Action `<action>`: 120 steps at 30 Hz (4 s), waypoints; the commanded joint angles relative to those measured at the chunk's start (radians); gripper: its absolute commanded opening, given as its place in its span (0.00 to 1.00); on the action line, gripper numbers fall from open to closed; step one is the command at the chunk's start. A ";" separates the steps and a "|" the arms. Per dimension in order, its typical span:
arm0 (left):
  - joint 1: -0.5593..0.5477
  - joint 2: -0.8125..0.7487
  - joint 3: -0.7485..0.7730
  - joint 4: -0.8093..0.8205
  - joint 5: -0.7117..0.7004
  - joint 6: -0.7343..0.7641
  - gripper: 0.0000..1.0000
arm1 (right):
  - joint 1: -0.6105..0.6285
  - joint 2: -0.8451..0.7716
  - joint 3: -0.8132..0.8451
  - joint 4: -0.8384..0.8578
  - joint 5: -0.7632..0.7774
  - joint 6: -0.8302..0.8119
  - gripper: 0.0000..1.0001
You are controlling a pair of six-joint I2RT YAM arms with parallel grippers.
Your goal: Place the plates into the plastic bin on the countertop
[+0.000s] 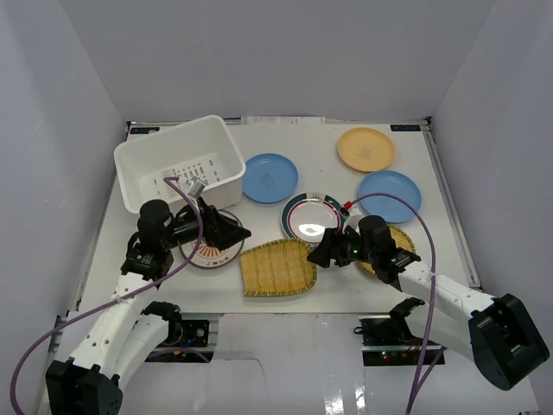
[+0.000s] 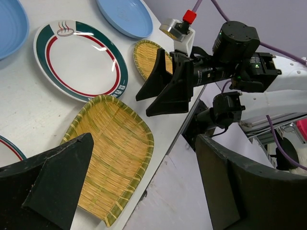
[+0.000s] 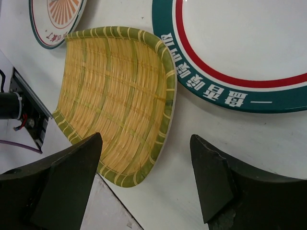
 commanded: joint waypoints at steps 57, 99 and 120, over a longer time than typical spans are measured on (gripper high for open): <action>-0.056 -0.247 0.387 -0.244 -0.461 -0.098 0.98 | 0.358 1.389 1.918 -0.021 0.395 -0.090 0.43; -0.958 1.384 0.755 0.239 -1.062 -0.495 0.77 | -0.101 -0.627 0.424 -0.469 0.389 -0.142 0.32; -0.934 0.719 0.381 0.299 -1.099 -0.341 0.00 | -0.101 -0.616 0.588 -0.492 0.357 -0.168 0.43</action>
